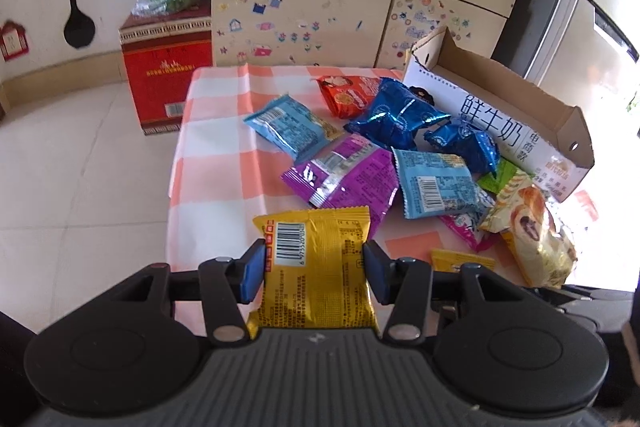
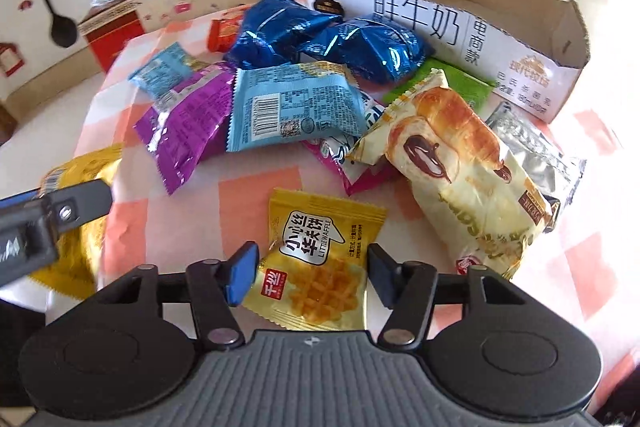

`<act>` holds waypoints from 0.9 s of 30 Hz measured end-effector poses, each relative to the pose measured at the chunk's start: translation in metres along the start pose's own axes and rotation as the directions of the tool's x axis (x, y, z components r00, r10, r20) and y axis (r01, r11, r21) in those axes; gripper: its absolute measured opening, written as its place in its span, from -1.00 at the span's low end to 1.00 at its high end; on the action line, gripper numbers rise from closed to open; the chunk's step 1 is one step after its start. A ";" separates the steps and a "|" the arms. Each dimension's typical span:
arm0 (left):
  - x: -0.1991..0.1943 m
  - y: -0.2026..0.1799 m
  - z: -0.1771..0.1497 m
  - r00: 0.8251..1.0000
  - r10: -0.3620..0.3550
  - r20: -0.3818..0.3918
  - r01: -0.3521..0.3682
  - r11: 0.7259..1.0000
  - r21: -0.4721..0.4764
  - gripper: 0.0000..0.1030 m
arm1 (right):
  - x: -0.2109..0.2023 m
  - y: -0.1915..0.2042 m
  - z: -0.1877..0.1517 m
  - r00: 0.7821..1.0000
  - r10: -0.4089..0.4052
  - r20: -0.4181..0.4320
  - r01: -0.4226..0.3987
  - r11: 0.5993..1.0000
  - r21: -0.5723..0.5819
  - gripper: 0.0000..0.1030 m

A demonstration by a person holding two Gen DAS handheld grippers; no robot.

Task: Organize snacks
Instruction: 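Lift the yellow packet with the left tool while the right tool lifts the waffle packet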

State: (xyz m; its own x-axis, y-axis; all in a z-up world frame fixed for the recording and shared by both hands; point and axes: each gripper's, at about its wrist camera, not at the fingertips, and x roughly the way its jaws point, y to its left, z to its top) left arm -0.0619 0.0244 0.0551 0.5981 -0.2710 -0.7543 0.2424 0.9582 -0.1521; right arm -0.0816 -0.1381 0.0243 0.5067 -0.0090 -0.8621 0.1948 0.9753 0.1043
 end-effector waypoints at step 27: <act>-0.027 -0.046 0.030 0.987 -0.029 0.160 0.010 0.993 0.118 -0.03 | -0.081 -0.045 0.032 0.961 0.192 0.202 -0.158 0.972 -0.171 0.17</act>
State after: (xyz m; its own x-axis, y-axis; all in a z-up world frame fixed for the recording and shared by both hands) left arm -0.0666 -0.0155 0.1014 0.7050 -0.3099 -0.6379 0.3366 0.9379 -0.0836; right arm -0.1047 -0.1881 0.1047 0.6933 0.1338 -0.7081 -0.0344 0.9876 0.1529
